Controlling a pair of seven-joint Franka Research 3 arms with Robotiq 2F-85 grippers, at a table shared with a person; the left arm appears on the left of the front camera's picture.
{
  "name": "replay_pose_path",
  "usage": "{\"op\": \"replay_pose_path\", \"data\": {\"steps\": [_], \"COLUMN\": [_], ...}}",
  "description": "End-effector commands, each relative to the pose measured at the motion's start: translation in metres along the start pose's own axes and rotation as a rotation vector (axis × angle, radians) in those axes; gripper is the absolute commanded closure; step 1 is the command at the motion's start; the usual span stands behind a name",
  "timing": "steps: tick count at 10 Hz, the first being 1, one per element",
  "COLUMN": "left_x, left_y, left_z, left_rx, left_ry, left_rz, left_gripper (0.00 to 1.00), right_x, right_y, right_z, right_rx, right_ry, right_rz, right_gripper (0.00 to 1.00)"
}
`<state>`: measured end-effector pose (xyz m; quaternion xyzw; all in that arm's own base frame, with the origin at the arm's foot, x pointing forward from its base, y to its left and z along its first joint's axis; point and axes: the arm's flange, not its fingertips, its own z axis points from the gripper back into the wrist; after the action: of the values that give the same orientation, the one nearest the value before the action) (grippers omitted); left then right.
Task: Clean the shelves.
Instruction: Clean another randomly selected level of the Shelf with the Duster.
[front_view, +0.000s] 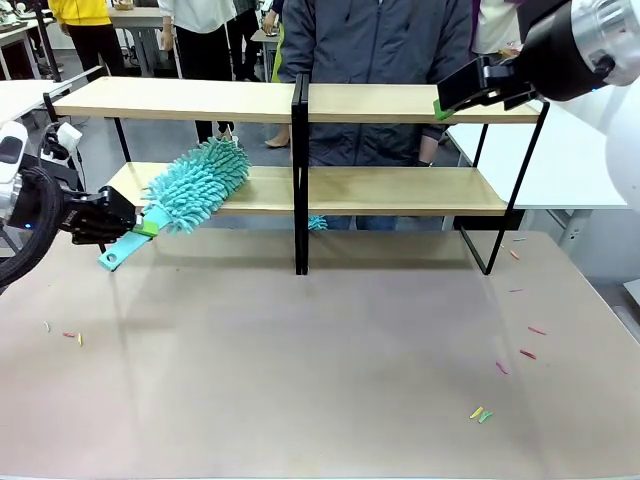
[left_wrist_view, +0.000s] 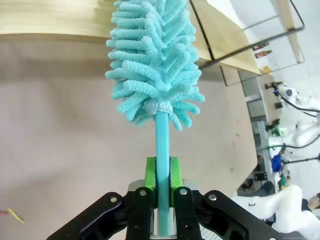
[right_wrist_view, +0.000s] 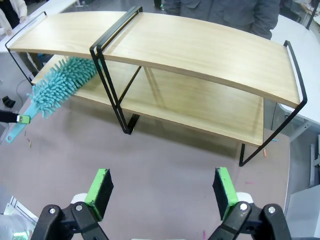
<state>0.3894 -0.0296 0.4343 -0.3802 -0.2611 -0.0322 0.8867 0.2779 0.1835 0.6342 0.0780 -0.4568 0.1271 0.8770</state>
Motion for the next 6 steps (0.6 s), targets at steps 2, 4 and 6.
{"op": "replay_pose_path", "data": {"steps": [2,4,6], "left_x": [-0.003,-0.017,-0.031], "left_y": [-0.001,-0.004,-0.010], "left_z": [0.017,0.033,0.044], "left_rx": [0.211,0.399,0.601], "left_ry": [-0.017,-0.181,-0.334], "left_rz": [0.069,0.091,0.079], "left_gripper": [1.00,1.00,1.00], "right_x": [0.001,0.001,0.001], "right_y": [0.000,0.000,0.000], "right_z": [0.000,0.000,0.000], "right_rx": [0.004,0.004,0.004], "right_ry": [0.001,0.001,0.001], "right_rz": [-0.003,-0.003,-0.003], "right_gripper": [0.00,0.00,0.00]}}
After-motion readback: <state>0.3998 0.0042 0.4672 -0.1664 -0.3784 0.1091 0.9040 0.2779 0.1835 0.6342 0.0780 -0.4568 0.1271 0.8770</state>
